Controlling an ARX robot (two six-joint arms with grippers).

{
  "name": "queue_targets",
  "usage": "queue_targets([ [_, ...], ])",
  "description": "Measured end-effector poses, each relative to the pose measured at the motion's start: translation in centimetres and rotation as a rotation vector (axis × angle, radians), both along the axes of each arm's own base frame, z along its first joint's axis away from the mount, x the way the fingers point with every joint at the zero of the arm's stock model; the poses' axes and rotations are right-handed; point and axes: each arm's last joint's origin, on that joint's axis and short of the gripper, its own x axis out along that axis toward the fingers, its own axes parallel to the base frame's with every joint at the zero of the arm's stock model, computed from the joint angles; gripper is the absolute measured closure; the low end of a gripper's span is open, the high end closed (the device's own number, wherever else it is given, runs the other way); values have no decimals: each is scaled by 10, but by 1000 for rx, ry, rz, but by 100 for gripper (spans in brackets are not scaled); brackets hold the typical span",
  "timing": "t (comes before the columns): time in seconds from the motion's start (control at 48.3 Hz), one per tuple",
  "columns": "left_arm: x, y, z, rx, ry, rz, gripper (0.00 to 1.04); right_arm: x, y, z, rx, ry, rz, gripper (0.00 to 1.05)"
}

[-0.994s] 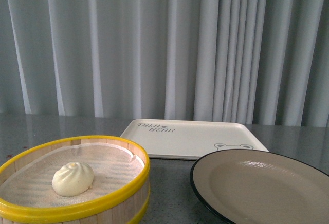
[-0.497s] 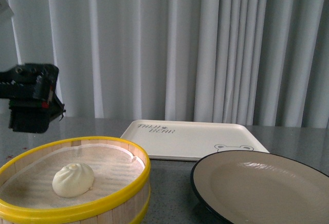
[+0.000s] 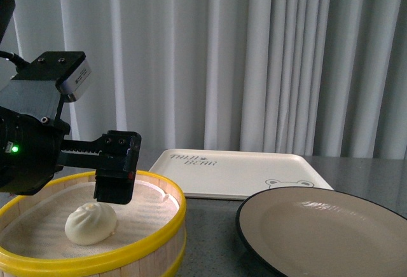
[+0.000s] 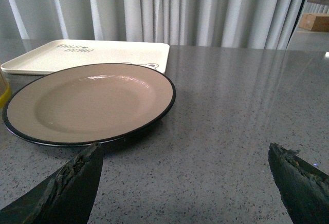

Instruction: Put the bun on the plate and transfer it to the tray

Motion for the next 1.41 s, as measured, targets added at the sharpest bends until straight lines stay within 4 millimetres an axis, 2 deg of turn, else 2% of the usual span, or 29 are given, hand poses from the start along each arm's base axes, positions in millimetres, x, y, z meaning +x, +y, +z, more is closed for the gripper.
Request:
queue_targets([
  [0.228, 14, -2, -21, 57, 67, 20, 7, 0, 0, 0, 0, 0, 0, 9],
  [0.87, 30, -6, -39, 107, 129, 41, 7, 0, 0, 0, 0, 0, 0, 9],
  [1.139, 30, -4, -44, 78, 167, 33, 46, 0, 0, 0, 0, 0, 0, 9],
  [1.408, 28, -2, -38, 6, 144, 7, 79, 0, 0, 0, 0, 0, 0, 9],
])
